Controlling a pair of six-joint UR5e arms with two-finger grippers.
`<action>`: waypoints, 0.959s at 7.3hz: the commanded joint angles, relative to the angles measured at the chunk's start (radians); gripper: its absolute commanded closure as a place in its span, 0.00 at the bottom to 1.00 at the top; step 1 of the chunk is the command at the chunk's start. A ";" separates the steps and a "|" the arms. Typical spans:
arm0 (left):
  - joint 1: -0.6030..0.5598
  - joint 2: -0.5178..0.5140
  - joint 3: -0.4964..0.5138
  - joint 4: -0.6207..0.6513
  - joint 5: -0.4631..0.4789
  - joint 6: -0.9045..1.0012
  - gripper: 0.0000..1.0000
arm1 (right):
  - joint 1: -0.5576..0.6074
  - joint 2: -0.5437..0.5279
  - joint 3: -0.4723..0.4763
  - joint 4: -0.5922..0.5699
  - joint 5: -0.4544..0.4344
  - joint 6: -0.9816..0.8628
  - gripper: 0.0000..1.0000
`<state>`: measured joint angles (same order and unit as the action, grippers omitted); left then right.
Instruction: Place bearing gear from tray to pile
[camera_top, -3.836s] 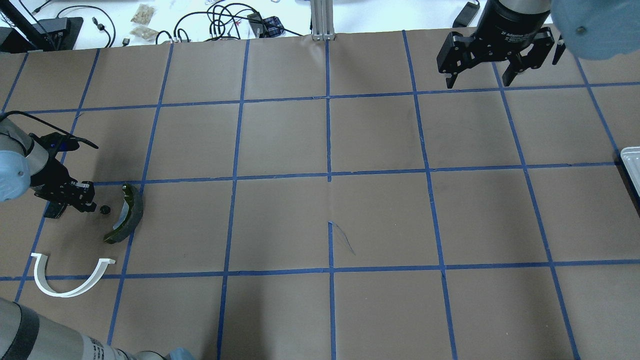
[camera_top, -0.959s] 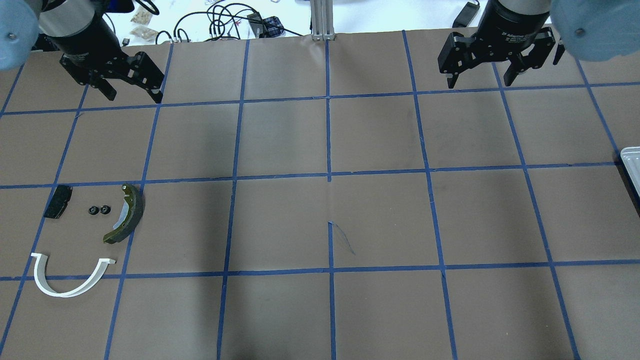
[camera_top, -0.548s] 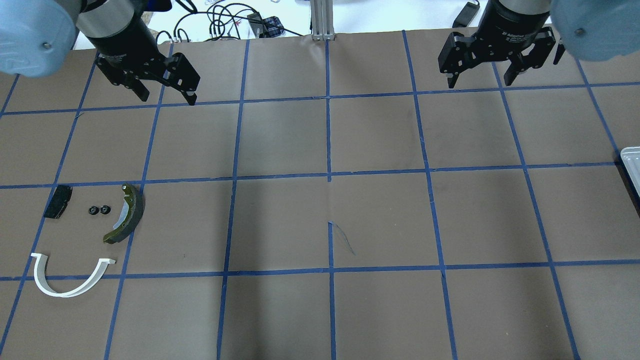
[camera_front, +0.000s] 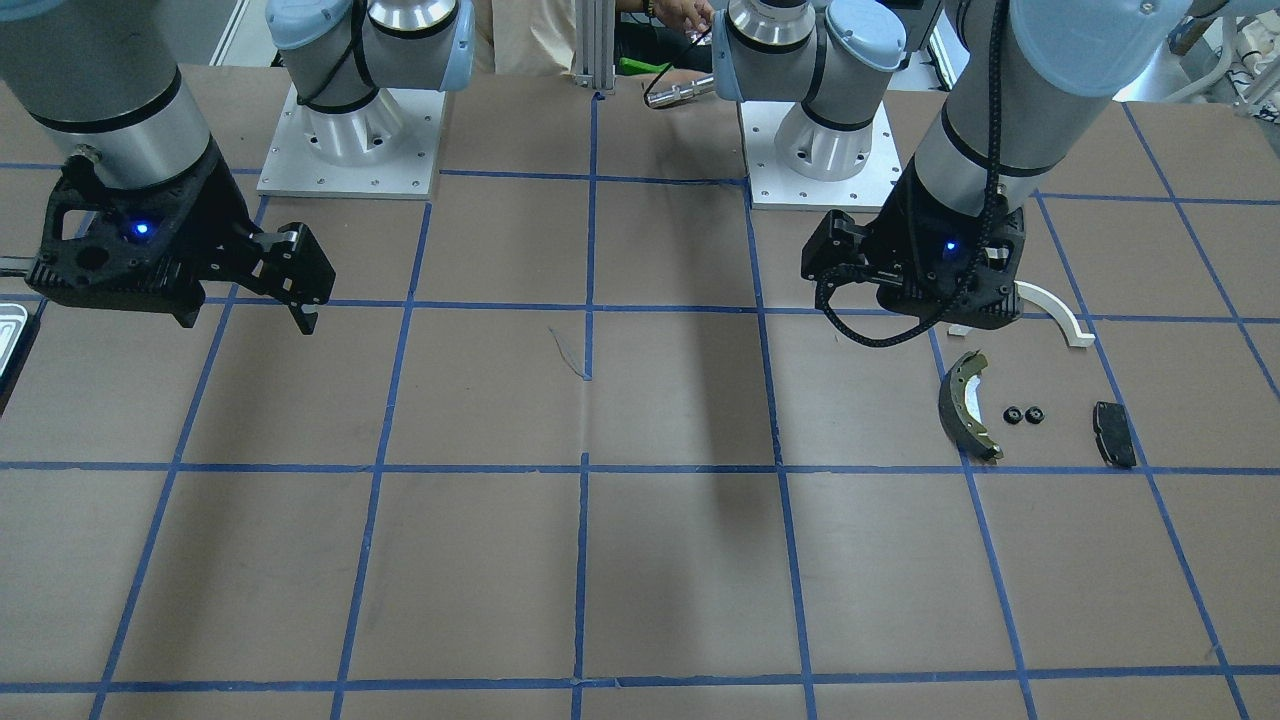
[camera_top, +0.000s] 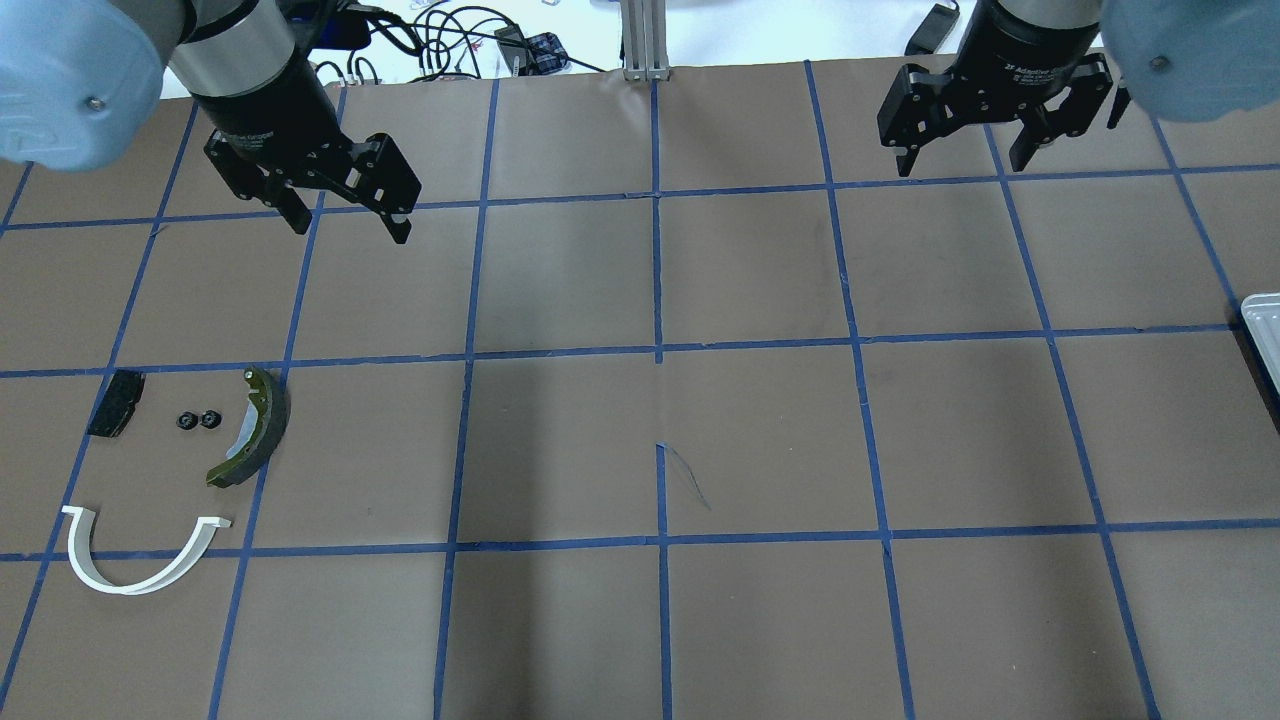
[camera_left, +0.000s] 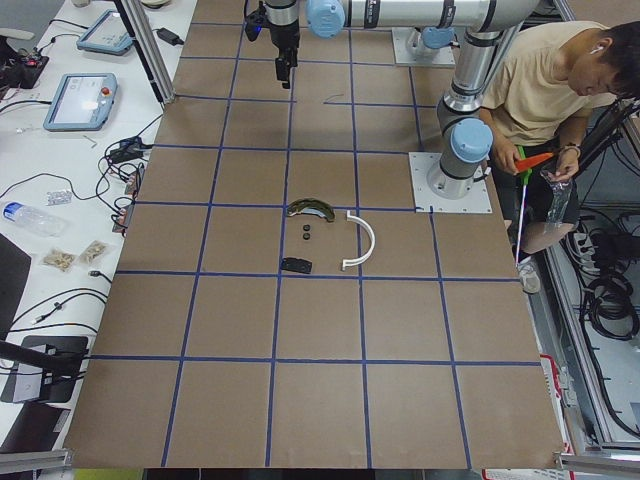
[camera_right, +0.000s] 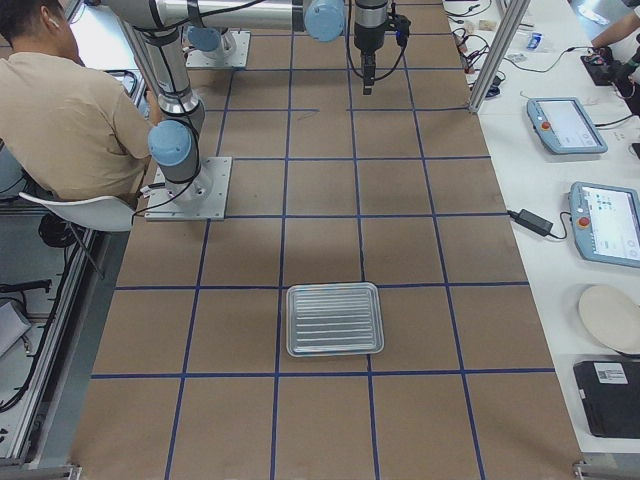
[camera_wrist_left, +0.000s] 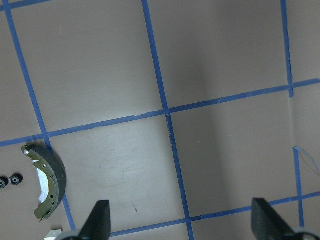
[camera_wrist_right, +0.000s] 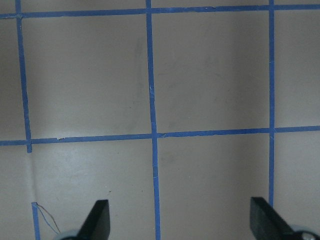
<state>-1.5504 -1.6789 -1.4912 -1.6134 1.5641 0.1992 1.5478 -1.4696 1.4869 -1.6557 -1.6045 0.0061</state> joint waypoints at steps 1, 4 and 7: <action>0.006 0.010 -0.021 -0.016 0.036 0.002 0.00 | 0.000 0.000 -0.005 -0.003 0.001 0.000 0.00; 0.021 0.019 -0.041 -0.005 0.033 -0.007 0.00 | -0.002 -0.002 -0.008 0.000 0.000 0.000 0.00; 0.027 0.021 -0.043 -0.002 0.031 -0.009 0.00 | -0.002 0.000 -0.007 0.001 -0.002 0.000 0.00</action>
<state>-1.5232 -1.6592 -1.5321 -1.6151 1.5951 0.1904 1.5473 -1.4698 1.4801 -1.6563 -1.6055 0.0062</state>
